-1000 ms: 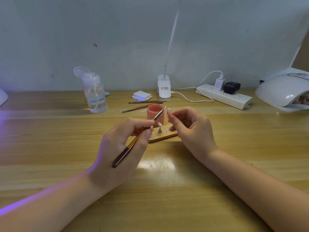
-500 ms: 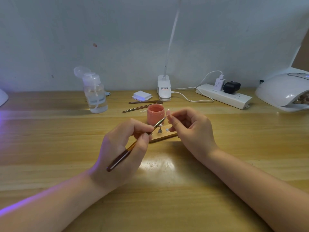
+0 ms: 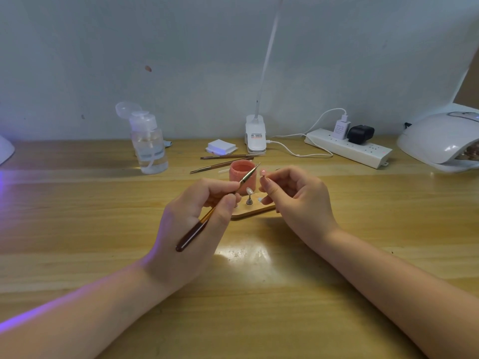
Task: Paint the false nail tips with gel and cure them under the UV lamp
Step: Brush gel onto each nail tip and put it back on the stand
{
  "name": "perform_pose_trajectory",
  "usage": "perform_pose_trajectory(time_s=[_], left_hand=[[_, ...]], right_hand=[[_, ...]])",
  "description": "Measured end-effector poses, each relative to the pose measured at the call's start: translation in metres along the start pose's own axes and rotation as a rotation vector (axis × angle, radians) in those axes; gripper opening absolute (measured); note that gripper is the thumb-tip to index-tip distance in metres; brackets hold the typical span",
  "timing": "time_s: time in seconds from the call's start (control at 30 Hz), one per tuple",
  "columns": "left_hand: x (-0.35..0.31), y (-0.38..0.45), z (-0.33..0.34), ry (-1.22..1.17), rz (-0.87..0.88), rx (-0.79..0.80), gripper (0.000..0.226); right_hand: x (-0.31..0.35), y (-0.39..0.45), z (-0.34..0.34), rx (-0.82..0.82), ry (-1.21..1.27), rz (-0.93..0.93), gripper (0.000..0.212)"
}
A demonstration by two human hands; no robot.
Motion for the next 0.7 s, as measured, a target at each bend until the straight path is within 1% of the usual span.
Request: perform_pose_trajectory(time_s=[0.17,0.27,0.37,0.43,0.53,0.7], left_hand=[[0.006,0.001,0.003,-0.005,-0.026,0.029,0.018],[0.005,-0.001,-0.001,-0.055,-0.001,0.016,0.018],[0.011,0.001,-0.001,-0.130,-0.066,-0.006,0.019],[0.015,0.002,0.002,-0.140,-0.098,0.008,0.021],[0.013,0.001,0.001,-0.153,-0.068,0.021,0.023],[0.010,0.001,-0.006,-0.158,-0.058,-0.035,0.021]], right_hand=[[0.001,0.000,0.002,0.012,0.023,-0.005,0.006],[0.000,0.000,0.001,0.009,0.031,-0.002,0.005],[0.000,0.001,0.002,0.007,0.028,-0.010,0.007],[0.000,0.001,0.002,0.004,0.033,-0.015,0.008],[-0.001,0.001,0.002,-0.006,0.051,-0.012,0.006],[-0.002,0.001,0.002,-0.010,0.056,-0.020,0.006]])
Point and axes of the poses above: each hand's wrist, its own y-axis towards the middle knuckle, its own z-axis out of the palm, x = y × z, the point moved 10 cm from there along y, towards the middle knuckle, and after that the axes turned 11 degrees about -z, right-handed, at the moved point
